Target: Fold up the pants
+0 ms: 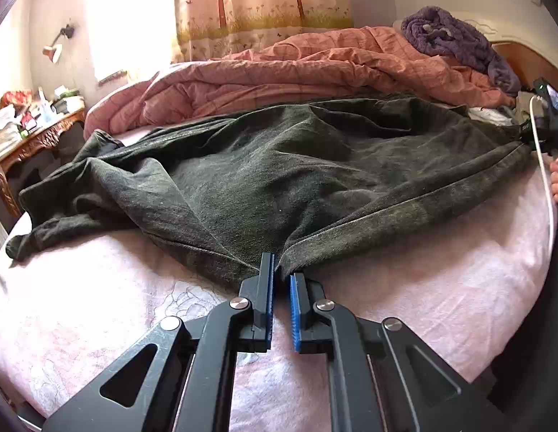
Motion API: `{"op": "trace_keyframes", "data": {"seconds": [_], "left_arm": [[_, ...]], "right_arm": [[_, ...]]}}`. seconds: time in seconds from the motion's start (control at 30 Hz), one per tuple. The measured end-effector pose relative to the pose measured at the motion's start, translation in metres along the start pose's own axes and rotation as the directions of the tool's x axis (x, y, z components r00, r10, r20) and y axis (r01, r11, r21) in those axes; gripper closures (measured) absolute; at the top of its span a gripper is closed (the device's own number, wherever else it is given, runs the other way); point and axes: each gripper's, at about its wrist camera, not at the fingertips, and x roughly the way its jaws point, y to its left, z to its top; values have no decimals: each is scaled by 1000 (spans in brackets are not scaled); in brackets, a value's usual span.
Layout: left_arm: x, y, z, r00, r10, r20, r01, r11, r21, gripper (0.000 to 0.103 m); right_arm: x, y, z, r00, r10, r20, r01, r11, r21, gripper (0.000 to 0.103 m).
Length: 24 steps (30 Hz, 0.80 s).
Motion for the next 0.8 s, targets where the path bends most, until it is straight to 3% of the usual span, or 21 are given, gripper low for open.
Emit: {"op": "trace_keyframes", "data": {"seconds": [0.1,0.23,0.33,0.4,0.43,0.47,0.53,0.57,0.67,0.8], "left_arm": [[4,-3,-3,1000,15,5,-15,1000,-22,94],[1,1,-7,1000,10,16,-9,999,-53,93],[-3,4,-6,1000,-4,10,5,997,-75,89],[-6,10,-4,999,-44,-4,43,993,-107,80],[-8,13,-4,998,-65,-7,64,990,-124,67],[-11,16,-5,997,-82,-4,80,987,-143,46],[-20,20,-7,1000,-23,15,25,988,-151,14],[-26,23,-9,999,19,43,-12,990,-144,13],[-30,34,-13,999,23,41,-17,990,-143,13],[-30,57,-11,999,39,22,-34,982,-188,13]], "right_arm": [[0,-1,-1,1000,-8,-4,8,1000,7,72],[-6,-2,-4,998,-58,28,58,998,10,47],[-15,-7,-3,996,-66,66,65,998,22,41],[-26,-6,-6,993,-73,98,72,997,14,41],[-33,-4,-8,990,-81,119,81,997,4,39],[-43,-2,-12,983,-101,154,104,994,-13,37],[-59,2,-18,970,-128,207,139,990,-36,25],[-64,3,-19,967,-129,220,142,989,-42,25],[-81,7,-27,965,-97,243,116,991,-66,25],[-97,27,-40,976,51,212,-23,991,-132,25]]}}
